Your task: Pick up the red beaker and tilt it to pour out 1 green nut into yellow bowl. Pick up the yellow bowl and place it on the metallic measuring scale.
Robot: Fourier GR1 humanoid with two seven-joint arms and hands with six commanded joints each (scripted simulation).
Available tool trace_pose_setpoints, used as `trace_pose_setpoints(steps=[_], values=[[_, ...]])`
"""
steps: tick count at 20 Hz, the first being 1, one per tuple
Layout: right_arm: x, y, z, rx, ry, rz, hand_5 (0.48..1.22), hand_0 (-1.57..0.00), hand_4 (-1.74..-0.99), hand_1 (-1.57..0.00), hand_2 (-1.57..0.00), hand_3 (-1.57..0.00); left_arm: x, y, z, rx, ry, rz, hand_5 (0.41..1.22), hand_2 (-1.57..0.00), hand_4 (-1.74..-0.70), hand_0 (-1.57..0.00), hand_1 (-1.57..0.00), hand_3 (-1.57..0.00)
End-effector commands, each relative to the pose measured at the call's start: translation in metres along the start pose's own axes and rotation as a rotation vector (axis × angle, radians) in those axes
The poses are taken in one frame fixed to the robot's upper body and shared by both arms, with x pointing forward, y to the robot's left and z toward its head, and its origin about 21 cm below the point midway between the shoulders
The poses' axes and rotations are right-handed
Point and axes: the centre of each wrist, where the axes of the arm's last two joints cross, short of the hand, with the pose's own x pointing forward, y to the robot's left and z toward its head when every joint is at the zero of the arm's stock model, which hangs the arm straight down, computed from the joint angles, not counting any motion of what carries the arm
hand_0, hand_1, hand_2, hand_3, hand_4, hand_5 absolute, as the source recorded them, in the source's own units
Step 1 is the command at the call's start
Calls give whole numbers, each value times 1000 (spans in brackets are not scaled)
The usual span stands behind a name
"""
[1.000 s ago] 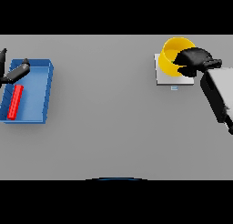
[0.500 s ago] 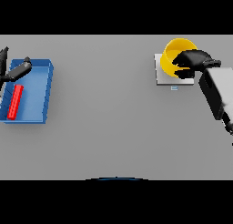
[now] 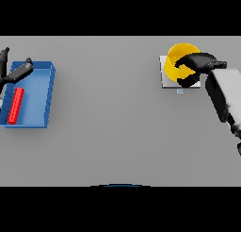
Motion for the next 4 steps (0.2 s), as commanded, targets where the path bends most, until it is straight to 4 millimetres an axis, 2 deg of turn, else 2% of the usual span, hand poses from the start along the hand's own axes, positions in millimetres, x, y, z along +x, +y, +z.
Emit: trace_pose_setpoints(steps=[1,4], values=[[-3,-2,2,0,9,2,741,-104,-1336,-92,-207,-413,-1,-2,-1,-3,6,0,734,1,-812,1,1,1],[-2,-3,1,11,6,8,733,-53,-1308,-47,-115,-348,0,-1,-2,2,8,5,734,1,-821,1,1,1]])
